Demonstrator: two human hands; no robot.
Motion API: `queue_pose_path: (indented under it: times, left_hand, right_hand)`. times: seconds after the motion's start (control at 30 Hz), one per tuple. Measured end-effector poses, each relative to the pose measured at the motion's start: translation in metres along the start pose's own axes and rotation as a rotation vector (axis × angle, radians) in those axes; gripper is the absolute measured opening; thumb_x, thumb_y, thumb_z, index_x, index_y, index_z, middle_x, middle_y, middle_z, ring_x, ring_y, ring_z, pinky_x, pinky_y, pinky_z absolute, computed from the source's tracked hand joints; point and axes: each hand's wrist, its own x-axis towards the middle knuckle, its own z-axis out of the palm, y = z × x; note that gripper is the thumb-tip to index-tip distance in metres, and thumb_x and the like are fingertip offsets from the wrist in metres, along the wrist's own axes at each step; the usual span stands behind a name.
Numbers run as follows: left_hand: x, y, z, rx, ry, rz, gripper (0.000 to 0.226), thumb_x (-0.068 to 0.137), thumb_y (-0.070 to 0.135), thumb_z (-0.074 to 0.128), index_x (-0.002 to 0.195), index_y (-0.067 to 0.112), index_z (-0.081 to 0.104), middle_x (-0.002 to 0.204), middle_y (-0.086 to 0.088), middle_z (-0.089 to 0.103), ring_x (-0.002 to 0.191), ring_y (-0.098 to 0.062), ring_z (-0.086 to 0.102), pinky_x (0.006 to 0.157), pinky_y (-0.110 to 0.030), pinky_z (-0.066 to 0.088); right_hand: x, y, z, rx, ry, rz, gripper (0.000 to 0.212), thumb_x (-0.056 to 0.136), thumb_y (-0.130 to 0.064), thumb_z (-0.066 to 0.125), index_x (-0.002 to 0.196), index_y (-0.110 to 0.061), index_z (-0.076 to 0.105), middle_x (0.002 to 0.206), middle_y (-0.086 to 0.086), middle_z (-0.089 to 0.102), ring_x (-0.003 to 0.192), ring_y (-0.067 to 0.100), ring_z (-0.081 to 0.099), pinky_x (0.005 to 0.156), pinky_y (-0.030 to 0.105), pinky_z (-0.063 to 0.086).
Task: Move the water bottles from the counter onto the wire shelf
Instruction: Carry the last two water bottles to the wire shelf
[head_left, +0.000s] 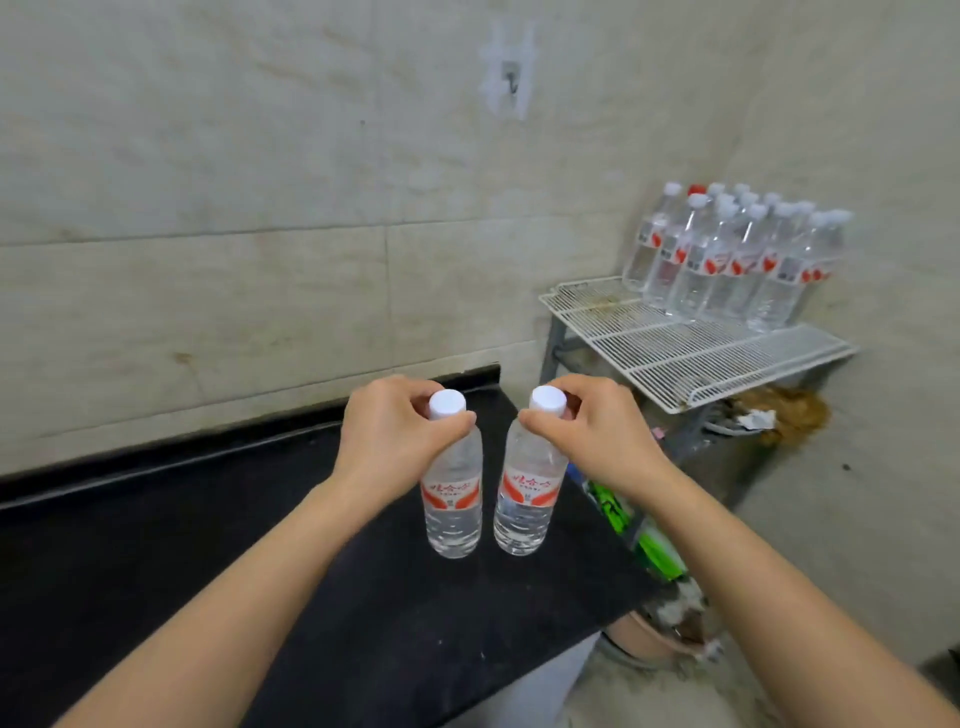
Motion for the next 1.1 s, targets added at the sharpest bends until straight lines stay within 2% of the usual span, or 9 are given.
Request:
queue_pose_path:
  times: [0.1,0.2,0.43,0.53,0.6,0.7,0.87,0.97,1.1]
  left_hand:
    - [0.031,0.032,0.037,-0.041,-0.006,0.060,0.014,0.068,0.033,0.076,0.071,0.020,0.075,0.066,0.000,0.068,0.069,-0.017,0.064,0.063,-0.039,0.052]
    - [0.066,0.067,0.069,-0.073,-0.024,0.111,0.016,0.068,0.030,0.076,0.069,0.014,0.073,0.067,-0.008,0.068,0.071,-0.023,0.064,0.063,-0.042,0.052]
    - [0.143,0.149,0.131,-0.150,-0.063,0.238,0.013,0.068,0.030,0.079,0.071,0.017,0.075,0.064,-0.003,0.070,0.061,-0.009,0.058,0.058,-0.032,0.048]
    - [0.175,0.181,0.158,-0.165,-0.067,0.285,0.019,0.069,0.031,0.077,0.069,0.013,0.074,0.063,-0.012,0.069,0.057,-0.009,0.053,0.055,-0.029,0.044]
    - [0.195,0.200,0.181,-0.168,-0.073,0.308,0.022,0.070,0.033,0.075,0.067,0.012,0.072,0.067,-0.015,0.069,0.056,-0.009,0.050,0.053,-0.031,0.045]
    - [0.219,0.224,0.224,-0.151,-0.085,0.320,0.032,0.066,0.040,0.071,0.068,0.009,0.070,0.067,-0.018,0.068,0.055,-0.012,0.047,0.050,-0.033,0.044]
    - [0.246,0.251,0.294,-0.078,-0.015,0.281,0.033,0.070,0.034,0.070,0.062,0.003,0.067,0.051,-0.016,0.051,0.049,-0.011,0.034,0.047,-0.026,0.028]
    - [0.262,0.263,0.336,-0.031,0.032,0.242,0.034,0.069,0.035,0.070,0.061,0.003,0.066,0.047,-0.005,0.044,0.048,-0.012,0.031,0.046,-0.026,0.026]
    - [0.282,0.279,0.385,-0.003,0.075,0.195,0.034,0.070,0.033,0.071,0.062,0.000,0.066,0.046,-0.011,0.044,0.046,-0.009,0.030,0.042,-0.020,0.023]
  right_hand:
    - [0.024,0.029,-0.041,0.005,0.067,0.006,0.022,0.075,-0.034,0.076,0.075,-0.012,0.069,0.062,0.003,0.063,0.059,0.012,0.053,0.056,0.035,0.042]
    - [0.049,0.054,-0.083,0.032,0.090,0.021,0.016,0.075,-0.029,0.077,0.073,-0.015,0.069,0.057,-0.005,0.057,0.053,0.005,0.047,0.052,0.025,0.036]
    - [0.111,0.096,-0.190,0.017,0.181,-0.015,0.016,0.079,-0.029,0.075,0.072,-0.016,0.070,0.059,-0.005,0.058,0.049,-0.001,0.043,0.048,0.015,0.033]
    - [0.139,0.116,-0.226,0.030,0.230,-0.027,0.021,0.079,-0.024,0.075,0.062,-0.018,0.064,0.053,-0.007,0.052,0.045,-0.001,0.042,0.044,0.012,0.032]
    - [0.158,0.135,-0.245,0.024,0.227,-0.030,0.020,0.078,-0.025,0.076,0.066,-0.012,0.066,0.054,-0.001,0.055,0.047,0.000,0.041,0.046,0.013,0.032]
    - [0.189,0.170,-0.269,-0.004,0.217,-0.047,0.030,0.075,-0.031,0.076,0.077,-0.002,0.069,0.064,0.016,0.059,0.056,0.008,0.045,0.055,0.028,0.036]
    - [0.237,0.235,-0.302,-0.014,0.135,-0.089,0.031,0.075,-0.028,0.074,0.074,0.001,0.065,0.060,0.000,0.046,0.054,0.009,0.038,0.055,0.029,0.032]
    - [0.266,0.271,-0.320,-0.076,0.069,-0.156,0.038,0.077,-0.029,0.073,0.071,0.005,0.057,0.059,0.000,0.038,0.053,0.009,0.034,0.053,0.030,0.027]
    - [0.306,0.313,-0.342,-0.109,-0.042,-0.216,0.040,0.078,-0.029,0.072,0.070,0.005,0.054,0.060,0.003,0.040,0.054,0.011,0.035,0.054,0.031,0.028]
